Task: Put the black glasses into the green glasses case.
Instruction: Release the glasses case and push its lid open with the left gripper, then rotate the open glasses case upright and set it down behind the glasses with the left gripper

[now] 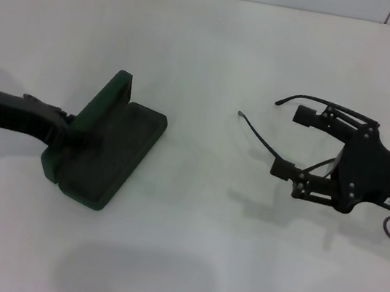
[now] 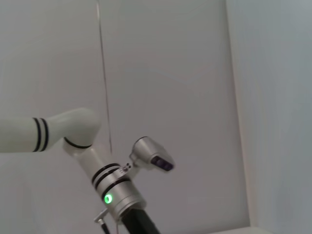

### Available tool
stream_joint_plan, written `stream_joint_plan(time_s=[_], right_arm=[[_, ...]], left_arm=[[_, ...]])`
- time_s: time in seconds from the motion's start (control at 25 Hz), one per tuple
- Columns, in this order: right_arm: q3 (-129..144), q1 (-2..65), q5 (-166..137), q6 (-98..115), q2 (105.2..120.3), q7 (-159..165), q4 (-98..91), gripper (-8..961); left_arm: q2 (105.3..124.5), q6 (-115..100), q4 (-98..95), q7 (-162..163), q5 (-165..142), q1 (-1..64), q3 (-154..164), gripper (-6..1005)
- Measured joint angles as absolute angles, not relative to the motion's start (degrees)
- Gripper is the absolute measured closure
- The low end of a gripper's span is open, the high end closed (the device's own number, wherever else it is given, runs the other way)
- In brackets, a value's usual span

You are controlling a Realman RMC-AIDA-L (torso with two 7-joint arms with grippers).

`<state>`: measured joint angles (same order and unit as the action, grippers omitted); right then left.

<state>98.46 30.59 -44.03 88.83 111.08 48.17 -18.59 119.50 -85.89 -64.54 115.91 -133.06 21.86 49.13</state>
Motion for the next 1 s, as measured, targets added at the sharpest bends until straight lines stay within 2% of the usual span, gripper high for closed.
stream_joint_plan(time_s=[0.04, 0.16, 0.36, 0.56, 0.76, 1.0], right_arm=[[98.5, 30.5, -44.2, 88.8, 111.17, 48.2, -18.9, 111], [98.5, 29.9, -45.0, 88.9, 111.25, 48.2, -19.9, 113], [98.3, 29.4, -48.7, 90.1, 111.23, 48.2, -22.2, 116], [98.2, 29.8, -57.2, 92.3, 110.97, 48.5, -25.9, 116], [97.9, 30.5, -60.2, 92.4, 111.41, 48.6, -27.3, 117], [97.8, 30.5, -60.4, 92.0, 111.91, 48.3, -27.2, 118]], left_arm=[[119.46, -85.9, -64.6, 116.5, -133.0, 22.1, 49.0, 185], [119.32, -85.9, -64.7, 117.1, -132.6, 22.6, 48.9, 392], [119.08, -85.5, -65.0, 115.6, -132.1, 23.5, 48.9, 628], [118.75, -83.4, -65.4, 112.1, -132.1, 25.4, 49.0, 806], [117.95, -81.0, -63.9, 103.4, -132.1, 30.3, 49.4, 788], [117.98, -80.2, -58.7, 84.1, -133.8, 37.0, 53.6, 767]])
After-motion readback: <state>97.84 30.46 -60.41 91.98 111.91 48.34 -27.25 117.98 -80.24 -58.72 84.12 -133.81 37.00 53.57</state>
